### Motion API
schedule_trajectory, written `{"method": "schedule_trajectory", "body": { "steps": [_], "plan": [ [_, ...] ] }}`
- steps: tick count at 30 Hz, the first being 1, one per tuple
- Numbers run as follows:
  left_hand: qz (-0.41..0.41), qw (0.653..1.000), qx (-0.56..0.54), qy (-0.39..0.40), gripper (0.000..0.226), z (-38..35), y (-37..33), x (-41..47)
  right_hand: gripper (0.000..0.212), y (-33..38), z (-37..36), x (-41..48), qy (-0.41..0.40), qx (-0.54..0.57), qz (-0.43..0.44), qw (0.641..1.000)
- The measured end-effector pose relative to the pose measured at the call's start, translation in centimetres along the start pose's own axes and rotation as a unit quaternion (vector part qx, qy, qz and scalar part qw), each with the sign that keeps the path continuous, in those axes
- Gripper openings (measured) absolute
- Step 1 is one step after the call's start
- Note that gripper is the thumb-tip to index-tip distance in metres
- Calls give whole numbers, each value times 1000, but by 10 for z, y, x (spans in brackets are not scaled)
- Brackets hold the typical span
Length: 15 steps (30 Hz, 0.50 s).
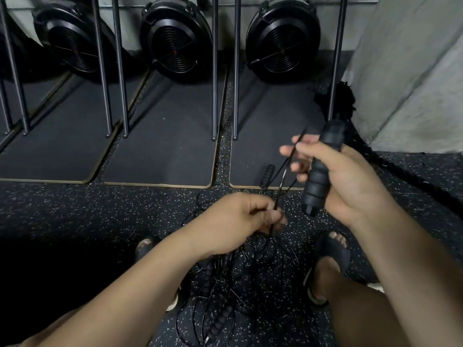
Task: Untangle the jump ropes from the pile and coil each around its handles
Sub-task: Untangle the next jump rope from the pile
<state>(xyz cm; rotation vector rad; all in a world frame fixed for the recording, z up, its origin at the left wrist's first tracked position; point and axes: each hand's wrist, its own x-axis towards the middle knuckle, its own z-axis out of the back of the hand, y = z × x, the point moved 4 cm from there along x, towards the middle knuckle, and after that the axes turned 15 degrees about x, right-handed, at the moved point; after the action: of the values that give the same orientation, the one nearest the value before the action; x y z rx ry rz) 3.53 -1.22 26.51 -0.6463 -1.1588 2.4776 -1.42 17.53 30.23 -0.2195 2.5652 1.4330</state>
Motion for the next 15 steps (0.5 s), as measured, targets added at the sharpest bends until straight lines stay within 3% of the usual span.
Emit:
{"method": "schedule_trajectory", "body": {
  "steps": [2, 5, 10, 15],
  "plan": [
    [-13, 999, -41, -33, 24, 10, -6, -2, 27, -12, -1, -1, 8, -103, -40, 994],
    [-32, 991, -100, -87, 25, 27, -12, -5, 17, -34, -7, -9, 67, -220, -114, 967],
    [-2, 967, -196, -166, 27, 49, -1, -8, 29, -47, -20, -18, 144, -237, -173, 945],
    [16, 946, -244, -212, 24, 65, 8, -6, 19, -60, -28, -23, 183, -285, -176, 924]
  ]
}}
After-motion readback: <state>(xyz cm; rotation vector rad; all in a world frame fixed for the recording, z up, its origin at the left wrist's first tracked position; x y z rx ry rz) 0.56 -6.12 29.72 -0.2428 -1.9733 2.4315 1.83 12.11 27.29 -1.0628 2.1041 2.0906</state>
